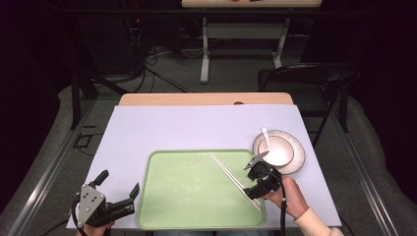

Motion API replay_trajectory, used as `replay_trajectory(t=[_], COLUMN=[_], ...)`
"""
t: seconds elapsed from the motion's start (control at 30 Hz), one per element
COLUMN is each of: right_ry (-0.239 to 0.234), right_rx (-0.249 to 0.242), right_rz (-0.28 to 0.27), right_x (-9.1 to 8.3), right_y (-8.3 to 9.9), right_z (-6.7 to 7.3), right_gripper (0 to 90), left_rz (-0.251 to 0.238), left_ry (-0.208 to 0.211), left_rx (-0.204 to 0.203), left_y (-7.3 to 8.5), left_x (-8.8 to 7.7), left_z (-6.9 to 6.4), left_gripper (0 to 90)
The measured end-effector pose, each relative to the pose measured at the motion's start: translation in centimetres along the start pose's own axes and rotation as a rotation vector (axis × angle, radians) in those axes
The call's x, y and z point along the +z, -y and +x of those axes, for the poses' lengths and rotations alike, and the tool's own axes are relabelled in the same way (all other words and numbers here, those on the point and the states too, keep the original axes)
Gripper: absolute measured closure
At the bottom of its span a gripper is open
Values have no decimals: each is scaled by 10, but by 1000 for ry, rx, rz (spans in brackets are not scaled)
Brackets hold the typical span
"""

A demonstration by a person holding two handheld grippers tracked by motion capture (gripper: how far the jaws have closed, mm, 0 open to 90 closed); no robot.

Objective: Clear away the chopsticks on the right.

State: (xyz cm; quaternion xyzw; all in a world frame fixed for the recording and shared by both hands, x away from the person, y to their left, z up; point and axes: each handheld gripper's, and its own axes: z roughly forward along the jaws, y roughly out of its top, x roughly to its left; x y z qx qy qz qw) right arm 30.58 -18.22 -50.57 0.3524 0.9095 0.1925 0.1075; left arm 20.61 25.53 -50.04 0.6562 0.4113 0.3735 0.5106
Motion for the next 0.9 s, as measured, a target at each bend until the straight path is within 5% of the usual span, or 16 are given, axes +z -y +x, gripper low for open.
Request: replay_trajectory(t=[0.13,0.37,0.63,0.9], right_ry=[24,46,78,125], right_rx=[-38,-52,-55,28], right_rz=[-68,-163,-184,-178], right_x=[-10,-25,-33,-41], right_y=[5,18,36,75], right_z=[-1,-8,-14,-26], right_gripper=[146,88,29,0], left_rz=[4,6,6,10], left_ry=[-3,-1,-2,1], left_rx=[2,4,4,5], left_y=[0,0,0,0], left_x=[0,1,1,2], left_z=[0,0,0,0], left_gripper=[1,1,0,1])
